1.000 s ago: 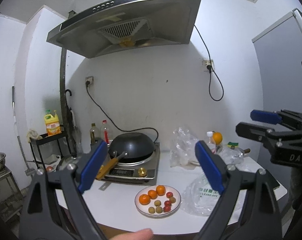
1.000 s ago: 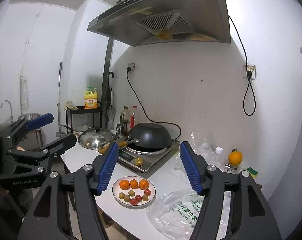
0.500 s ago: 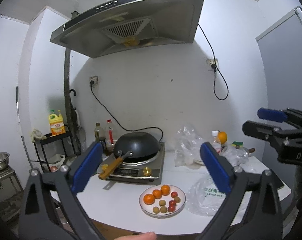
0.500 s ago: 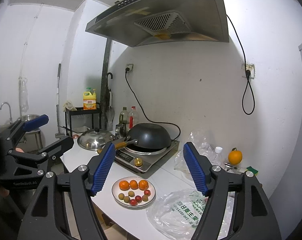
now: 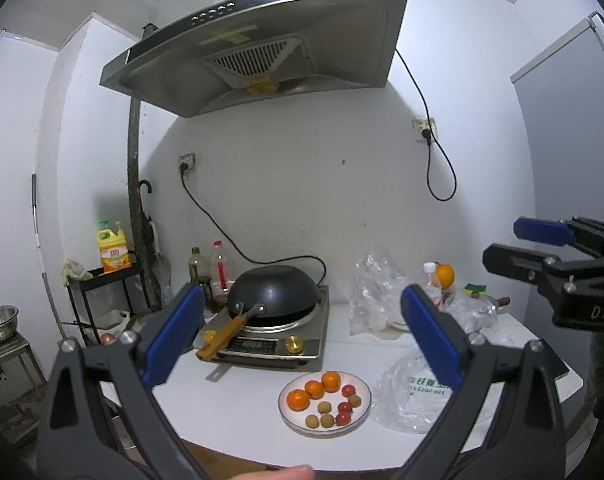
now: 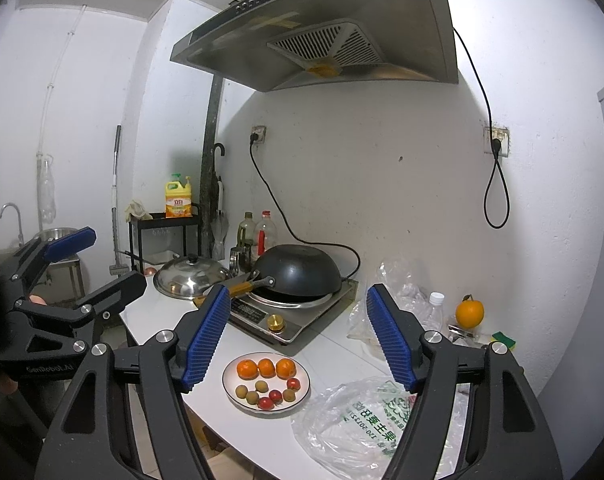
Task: Organize fruits
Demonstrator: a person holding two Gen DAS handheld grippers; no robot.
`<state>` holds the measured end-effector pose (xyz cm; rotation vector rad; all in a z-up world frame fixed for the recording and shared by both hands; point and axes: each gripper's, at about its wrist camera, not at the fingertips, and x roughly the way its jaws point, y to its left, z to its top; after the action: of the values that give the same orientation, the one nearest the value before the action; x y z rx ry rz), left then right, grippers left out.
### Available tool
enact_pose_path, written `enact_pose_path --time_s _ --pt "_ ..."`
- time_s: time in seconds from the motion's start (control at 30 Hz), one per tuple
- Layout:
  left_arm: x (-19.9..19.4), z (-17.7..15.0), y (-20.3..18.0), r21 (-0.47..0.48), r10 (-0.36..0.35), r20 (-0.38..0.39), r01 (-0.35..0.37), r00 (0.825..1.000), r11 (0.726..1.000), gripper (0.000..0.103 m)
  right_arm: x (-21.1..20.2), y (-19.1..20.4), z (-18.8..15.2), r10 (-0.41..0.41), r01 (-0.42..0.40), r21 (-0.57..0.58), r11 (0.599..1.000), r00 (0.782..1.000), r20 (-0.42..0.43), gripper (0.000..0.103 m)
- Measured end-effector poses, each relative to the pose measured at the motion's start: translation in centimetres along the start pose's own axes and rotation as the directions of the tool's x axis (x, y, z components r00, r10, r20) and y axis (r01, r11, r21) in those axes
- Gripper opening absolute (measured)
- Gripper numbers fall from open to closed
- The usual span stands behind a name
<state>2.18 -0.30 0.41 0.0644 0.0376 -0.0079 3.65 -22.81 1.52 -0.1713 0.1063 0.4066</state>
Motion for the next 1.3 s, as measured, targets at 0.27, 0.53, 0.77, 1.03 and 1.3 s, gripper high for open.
enact_pose_path --time_s 0.27,0.53,0.77,1.03,1.3 --pt "0.01 -0.11 0.03 0.005 -0.007 0.003 0.007 1.0 1.0 0.1 0.16 -0.05 -0.03 -0.001 0.001 0.002 1.0 1.0 -0.001 0.074" --pt "0.02 -0.14 0.15 0.004 -0.008 0.005 0.007 1.0 1.0 0.1 0.37 -0.13 -0.15 -0.003 0.003 0.001 1.0 1.0 -0.006 0.074" --pt "0.04 -0.04 -0.03 0.007 -0.008 0.004 0.008 1.0 1.0 0.1 0.37 -0.13 -0.18 -0.004 0.004 0.0 1.0 1.0 -0.005 0.074" --pt "0.09 0.02 -0.01 0.008 -0.013 0.003 0.013 1.0 1.0 0.1 0.34 -0.12 -0.13 -0.004 0.004 -0.001 1.0 1.0 -0.005 0.074" --pt "0.05 -0.08 -0.12 0.009 -0.027 0.008 0.027 1.0 1.0 0.1 0.49 -0.21 -0.13 -0.003 0.003 -0.001 1.0 1.0 -0.003 0.074"
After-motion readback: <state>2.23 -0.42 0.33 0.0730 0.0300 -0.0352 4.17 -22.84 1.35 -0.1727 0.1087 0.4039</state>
